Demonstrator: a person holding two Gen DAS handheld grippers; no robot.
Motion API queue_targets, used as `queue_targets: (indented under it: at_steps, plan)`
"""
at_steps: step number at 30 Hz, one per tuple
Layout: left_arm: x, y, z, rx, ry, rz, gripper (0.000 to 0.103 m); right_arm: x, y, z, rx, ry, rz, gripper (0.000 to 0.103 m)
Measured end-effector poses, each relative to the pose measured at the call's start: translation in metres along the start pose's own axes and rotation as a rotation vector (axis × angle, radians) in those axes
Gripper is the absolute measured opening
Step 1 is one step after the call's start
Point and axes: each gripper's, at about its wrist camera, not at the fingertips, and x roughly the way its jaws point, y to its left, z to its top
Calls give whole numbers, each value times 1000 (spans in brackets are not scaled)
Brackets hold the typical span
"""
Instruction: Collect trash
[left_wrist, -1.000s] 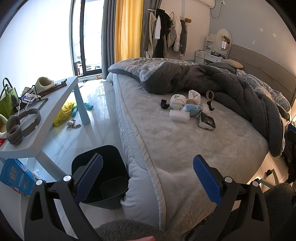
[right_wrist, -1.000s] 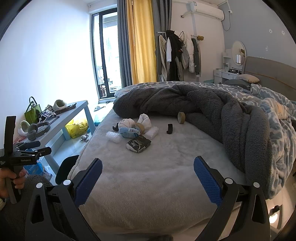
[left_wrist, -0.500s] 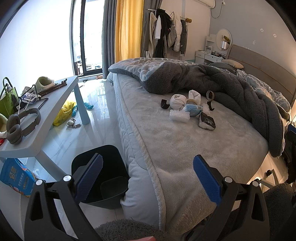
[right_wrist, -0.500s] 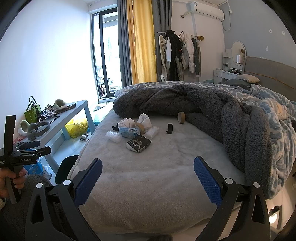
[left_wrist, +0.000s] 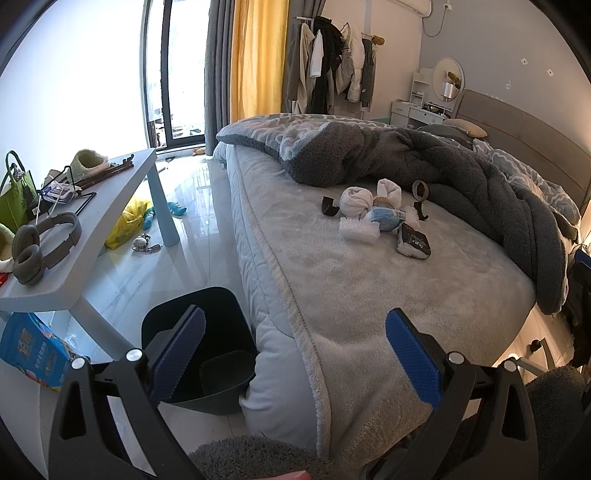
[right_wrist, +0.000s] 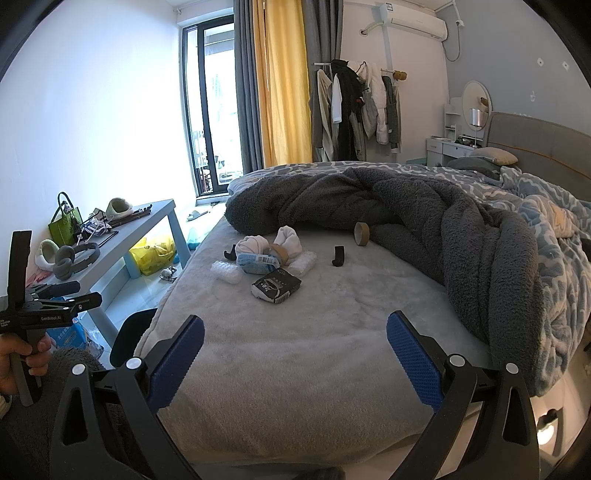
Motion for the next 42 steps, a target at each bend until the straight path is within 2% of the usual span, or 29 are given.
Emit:
queue_targets:
  at_steps: [21,28,33,37,39,42]
  plan:
    - [0,1,0,-1,0,1,100,-2,-3,0,2,1,0,100]
    - [-4,-1,0,-3,5,57,100,0,-4,4,12,24,1,100]
    - [-6,-8,7,23,-6,31,100,5,-8,7,36,13,25,100]
    - [7,-16,12,38,31,33,100,24,1,13,26,56,54,100]
    - [13,-16,15,24,38,13,100,39,5,13,25,85,69,100]
    - [30,-15,21,-8,66,-62,100,60,9,14,22,115,74,100]
